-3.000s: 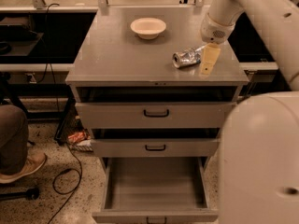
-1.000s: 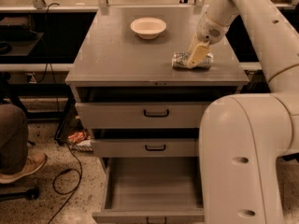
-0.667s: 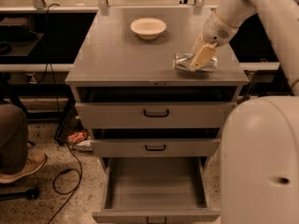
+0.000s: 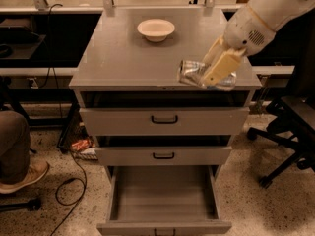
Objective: Place redbull can into bottom drawer
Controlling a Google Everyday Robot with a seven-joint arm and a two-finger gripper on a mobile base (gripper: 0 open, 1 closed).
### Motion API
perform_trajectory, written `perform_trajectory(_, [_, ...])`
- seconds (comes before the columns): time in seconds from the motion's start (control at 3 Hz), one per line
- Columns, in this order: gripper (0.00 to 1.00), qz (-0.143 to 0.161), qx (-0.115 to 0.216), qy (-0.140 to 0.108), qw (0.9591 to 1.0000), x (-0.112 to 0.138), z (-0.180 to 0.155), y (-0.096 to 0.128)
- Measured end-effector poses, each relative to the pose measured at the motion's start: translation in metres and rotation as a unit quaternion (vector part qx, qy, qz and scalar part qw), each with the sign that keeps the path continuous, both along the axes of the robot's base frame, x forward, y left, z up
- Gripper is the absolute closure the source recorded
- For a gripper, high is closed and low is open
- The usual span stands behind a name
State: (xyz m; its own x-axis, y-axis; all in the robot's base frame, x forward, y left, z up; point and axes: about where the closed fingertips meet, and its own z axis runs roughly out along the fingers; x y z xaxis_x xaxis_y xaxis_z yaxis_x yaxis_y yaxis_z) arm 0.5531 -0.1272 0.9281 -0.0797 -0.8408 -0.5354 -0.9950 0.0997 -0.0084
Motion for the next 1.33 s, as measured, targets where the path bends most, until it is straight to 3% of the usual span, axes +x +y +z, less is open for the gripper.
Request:
perform_trajectory(0.33, [1.0, 0.002, -0.006, 0.012, 0.9999, 0.002, -0.017, 0.003])
perform_trajectory(0.67, [1.0, -0.006, 0.0, 0.006, 1.0, 0.002, -0.02, 0.006])
perform_trajectory(1.0, [1.0, -0.008, 0.01, 0.028, 0.9995, -0.016, -0.052, 0.017])
perform_trajectory(1.33, [1.0, -0.036, 0.048, 0.047, 0.9971, -0.047, -0.108, 0.046])
